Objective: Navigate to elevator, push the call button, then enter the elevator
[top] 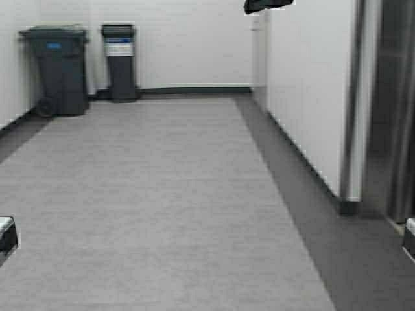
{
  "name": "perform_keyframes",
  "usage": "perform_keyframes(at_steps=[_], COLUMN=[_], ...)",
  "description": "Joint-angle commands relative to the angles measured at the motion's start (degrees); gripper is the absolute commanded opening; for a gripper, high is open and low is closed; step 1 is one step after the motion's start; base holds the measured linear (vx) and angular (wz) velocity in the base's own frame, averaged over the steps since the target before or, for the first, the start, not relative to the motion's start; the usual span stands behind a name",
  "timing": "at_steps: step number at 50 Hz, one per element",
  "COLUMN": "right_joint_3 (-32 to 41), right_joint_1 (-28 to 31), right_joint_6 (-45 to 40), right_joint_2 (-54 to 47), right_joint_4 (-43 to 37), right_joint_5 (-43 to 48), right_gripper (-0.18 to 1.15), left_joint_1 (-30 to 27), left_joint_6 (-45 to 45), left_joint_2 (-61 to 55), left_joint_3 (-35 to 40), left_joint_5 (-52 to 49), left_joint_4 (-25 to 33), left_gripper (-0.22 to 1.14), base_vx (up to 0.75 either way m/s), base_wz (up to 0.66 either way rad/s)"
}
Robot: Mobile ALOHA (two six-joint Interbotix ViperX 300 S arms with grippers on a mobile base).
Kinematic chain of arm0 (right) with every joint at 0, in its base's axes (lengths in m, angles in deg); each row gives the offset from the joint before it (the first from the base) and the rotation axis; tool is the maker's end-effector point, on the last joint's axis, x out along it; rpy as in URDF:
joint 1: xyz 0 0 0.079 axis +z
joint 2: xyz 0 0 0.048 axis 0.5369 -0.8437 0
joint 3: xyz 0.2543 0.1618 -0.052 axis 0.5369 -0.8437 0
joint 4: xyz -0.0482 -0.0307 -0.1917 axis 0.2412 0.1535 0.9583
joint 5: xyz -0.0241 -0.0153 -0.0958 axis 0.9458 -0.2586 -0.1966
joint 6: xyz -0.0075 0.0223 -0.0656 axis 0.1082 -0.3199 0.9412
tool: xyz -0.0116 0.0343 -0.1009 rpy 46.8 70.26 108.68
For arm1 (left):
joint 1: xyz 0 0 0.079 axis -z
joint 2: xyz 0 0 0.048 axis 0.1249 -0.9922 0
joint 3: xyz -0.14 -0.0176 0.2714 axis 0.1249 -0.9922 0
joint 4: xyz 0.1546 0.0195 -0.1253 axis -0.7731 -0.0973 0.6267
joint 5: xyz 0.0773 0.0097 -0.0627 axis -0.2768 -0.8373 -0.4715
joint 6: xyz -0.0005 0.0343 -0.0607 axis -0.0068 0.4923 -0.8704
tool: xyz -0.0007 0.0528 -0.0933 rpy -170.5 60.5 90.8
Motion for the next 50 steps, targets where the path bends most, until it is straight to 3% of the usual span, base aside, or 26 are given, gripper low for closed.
perform_keyframes(at_steps=[1,13,50], right_joint_3=[0.0,-4.4,-3.5], right_joint_1=[-2.0,-4.7,-5.3], right_joint_6=[-0.4,-0.3,-0.5], right_joint_2=[0.6,2.1,2.3], right_joint_4=[-0.2,-2.2,-2.7], right_joint_5=[0.5,0.5,3.9], right_gripper=[0.06,0.06,0.06], left_joint_1=[0.0,0.0,0.0], left_joint_6=[0.2,0.7,2.9], left_joint_2=[-1.0,-5.9,-7.6], left_joint_3=[1.1,2.5,2.5], left_joint_5=[0.6,1.8,5.2], left_joint_4=[-0.1,-0.3,-1.4], left_gripper=[0.02,0.02,0.02], base_vx=[0.26,0.3,0.46], base_wz=[0.32,0.25,0.0])
